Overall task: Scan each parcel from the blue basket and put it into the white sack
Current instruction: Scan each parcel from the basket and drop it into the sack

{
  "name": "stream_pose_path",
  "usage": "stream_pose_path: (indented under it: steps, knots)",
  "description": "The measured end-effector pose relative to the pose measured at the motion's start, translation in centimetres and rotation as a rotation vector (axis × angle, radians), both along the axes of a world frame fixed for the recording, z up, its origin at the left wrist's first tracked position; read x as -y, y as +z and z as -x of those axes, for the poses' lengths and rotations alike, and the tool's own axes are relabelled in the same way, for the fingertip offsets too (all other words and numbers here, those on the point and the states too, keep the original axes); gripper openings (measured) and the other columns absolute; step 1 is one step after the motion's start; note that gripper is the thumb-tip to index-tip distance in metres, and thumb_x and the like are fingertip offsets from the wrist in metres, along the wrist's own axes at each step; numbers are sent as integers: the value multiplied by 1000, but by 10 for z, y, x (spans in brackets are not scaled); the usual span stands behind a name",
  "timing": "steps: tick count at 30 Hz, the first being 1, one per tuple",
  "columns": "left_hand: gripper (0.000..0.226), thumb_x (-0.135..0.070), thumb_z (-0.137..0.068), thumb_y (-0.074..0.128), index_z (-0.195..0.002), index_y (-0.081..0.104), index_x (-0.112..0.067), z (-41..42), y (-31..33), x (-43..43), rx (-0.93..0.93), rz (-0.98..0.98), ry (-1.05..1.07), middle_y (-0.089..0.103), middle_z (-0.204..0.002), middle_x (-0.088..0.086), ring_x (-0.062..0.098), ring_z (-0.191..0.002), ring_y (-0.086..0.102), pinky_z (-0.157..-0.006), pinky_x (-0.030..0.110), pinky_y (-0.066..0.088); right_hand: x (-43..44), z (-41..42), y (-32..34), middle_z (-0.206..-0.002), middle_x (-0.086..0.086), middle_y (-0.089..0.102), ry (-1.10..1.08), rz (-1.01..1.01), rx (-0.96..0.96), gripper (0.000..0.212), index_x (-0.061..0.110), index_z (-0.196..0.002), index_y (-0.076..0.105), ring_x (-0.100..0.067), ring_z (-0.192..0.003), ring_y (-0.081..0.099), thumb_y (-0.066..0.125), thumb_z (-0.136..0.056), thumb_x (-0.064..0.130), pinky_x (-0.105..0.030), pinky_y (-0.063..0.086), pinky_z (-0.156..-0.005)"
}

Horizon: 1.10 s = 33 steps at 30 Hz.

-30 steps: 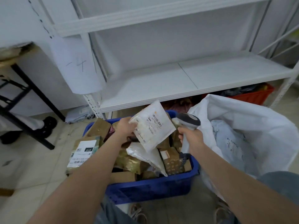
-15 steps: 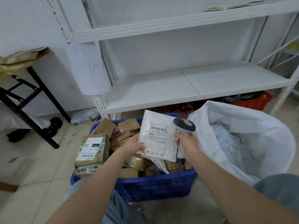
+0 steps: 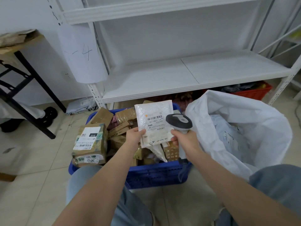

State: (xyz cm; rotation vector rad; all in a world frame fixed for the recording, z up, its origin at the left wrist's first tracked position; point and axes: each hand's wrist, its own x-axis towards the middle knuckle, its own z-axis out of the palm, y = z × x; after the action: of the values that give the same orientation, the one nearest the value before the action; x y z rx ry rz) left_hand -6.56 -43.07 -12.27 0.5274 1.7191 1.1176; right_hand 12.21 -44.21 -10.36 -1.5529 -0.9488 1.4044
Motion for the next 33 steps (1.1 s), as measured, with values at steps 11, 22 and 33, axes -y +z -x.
stream_pose_path:
  steps: [11,22,33]
  knots:
    - [23,-6,-90,64,-113,63,-4,-11,-16,0,19,23,37,66,-113,15,24,-83,62,-76,38,53,39,10,-5,-55,-2,65,16,6,118,16,9,-67,67,-13,-48,56,72,-79,19,-30,51,-59]
    - [28,-7,-91,62,-119,61,-4,-10,-15,0,-17,22,15,67,-113,16,23,-81,63,-67,35,53,45,7,0,-54,-3,62,42,26,96,17,8,-65,66,-12,-46,54,69,-79,16,-30,51,-60]
    - [28,-7,-90,64,-118,63,-4,-12,-14,-3,-38,7,-5,67,-112,15,24,-85,65,-72,38,55,49,3,11,-50,-4,58,37,41,48,17,7,-59,62,-14,-43,48,66,-75,8,-29,44,-52]
